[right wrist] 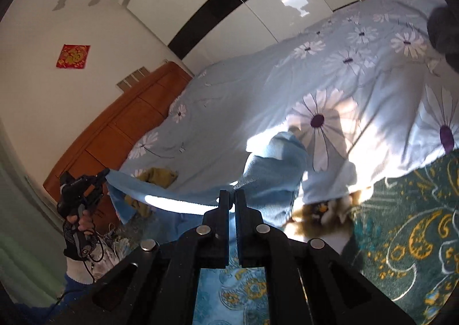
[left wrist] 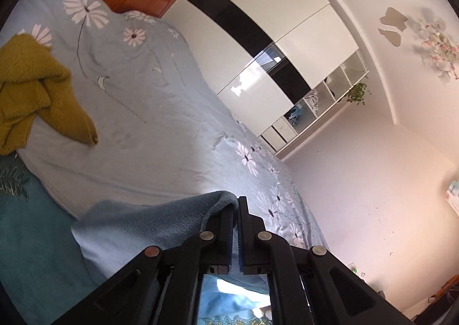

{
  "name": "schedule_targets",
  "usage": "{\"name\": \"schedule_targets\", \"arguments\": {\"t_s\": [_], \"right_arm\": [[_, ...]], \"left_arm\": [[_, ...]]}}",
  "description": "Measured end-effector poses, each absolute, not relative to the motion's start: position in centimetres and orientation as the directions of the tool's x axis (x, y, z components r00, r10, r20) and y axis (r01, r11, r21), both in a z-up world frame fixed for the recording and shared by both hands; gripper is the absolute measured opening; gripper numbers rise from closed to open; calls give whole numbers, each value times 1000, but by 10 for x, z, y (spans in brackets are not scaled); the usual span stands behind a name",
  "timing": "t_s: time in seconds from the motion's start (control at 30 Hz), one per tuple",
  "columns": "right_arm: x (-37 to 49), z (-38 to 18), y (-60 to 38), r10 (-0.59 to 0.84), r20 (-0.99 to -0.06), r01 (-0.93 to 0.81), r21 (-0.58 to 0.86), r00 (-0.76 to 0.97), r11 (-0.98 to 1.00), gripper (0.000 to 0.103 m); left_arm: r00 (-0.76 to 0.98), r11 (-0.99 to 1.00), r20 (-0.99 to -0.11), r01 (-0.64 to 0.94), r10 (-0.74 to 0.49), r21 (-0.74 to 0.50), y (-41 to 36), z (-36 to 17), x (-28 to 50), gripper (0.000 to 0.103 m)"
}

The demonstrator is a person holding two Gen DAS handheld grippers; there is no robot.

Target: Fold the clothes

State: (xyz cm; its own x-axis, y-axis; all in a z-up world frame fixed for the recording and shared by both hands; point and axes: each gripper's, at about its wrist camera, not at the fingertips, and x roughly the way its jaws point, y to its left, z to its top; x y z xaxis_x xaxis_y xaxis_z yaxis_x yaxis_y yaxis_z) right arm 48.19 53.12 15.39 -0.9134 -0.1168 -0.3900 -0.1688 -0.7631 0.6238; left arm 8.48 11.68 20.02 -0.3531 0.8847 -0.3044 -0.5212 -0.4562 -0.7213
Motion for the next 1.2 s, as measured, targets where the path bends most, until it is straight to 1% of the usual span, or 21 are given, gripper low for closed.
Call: {"name": "schedule_targets", "arguments": {"t_s": [0.13, 0.2, 0.27, 0.33, 0.4, 0.53, 0.6, 0.67, 0.73, 0.8, 0.9, 1.0, 1.03, 1.07, 1.1, 1.2], "right_arm": [[492, 215, 527, -72, -293, -111, 563, -953, -819, 0], [498, 240, 523, -42, -274, -111, 521, -961, -846, 0], [502, 254, 517, -27, -281, -112, 468, -959, -877, 0], [499, 247, 508, -40, -323, -115, 447, -945, -887, 0], [493, 232, 500, -52, -382, -126, 428, -923, -895, 0], [470, 160, 490, -72, -571, -191, 388, -818, -902, 0], [462, 119, 492, -42, -653, -262, 362, -756, -895, 1], [455, 80, 499, -63, -707, -317, 393, -704, -863, 9], [448, 52, 504, -89, -724, -347, 430, -684, -834, 38], [443, 37, 505, -104, -718, -359, 462, -689, -811, 44], [432, 19, 507, -119, -727, -400, 498, -676, -770, 46], [430, 17, 507, -105, -705, -420, 528, -702, -738, 47], [430, 17, 508, -124, -691, -415, 557, -712, -720, 42], [431, 17, 509, -142, -677, -409, 583, -722, -702, 34], [433, 19, 510, -157, -662, -398, 604, -733, -691, 21], [444, 33, 515, -193, -602, -346, 660, -775, -667, 19]], "left_arm": [[-365, -431, -250, -593, 897, -680, 95, 242, 104, 3], [-364, -418, -228, -625, 903, -659, 89, 260, 113, 3], [-368, -419, -220, -648, 903, -636, 86, 271, 120, 3], [-376, -432, -228, -663, 898, -611, 88, 274, 125, 3], [-363, -421, -227, -660, 904, -622, 92, 270, 124, 3], [-372, -433, -237, -643, 897, -632, 87, 263, 116, 3], [-383, -446, -245, -633, 891, -633, 82, 261, 111, 3], [-394, -462, -257, -627, 883, -627, 76, 258, 108, 3], [-404, -478, -270, -618, 874, -624, 71, 254, 106, 3], [-411, -490, -281, -604, 867, -629, 67, 248, 103, 3], [-417, -502, -295, -580, 859, -642, 61, 237, 99, 3], [-424, -511, -305, -554, 853, -657, 55, 228, 96, 3], [-427, -510, -302, -548, 852, -664, 51, 227, 95, 3], [-430, -509, -299, -541, 852, -670, 47, 225, 95, 3], [-433, -507, -296, -534, 851, -676, 44, 224, 94, 3], [-437, -507, -292, -538, 851, -673, 33, 226, 96, 3]]}}
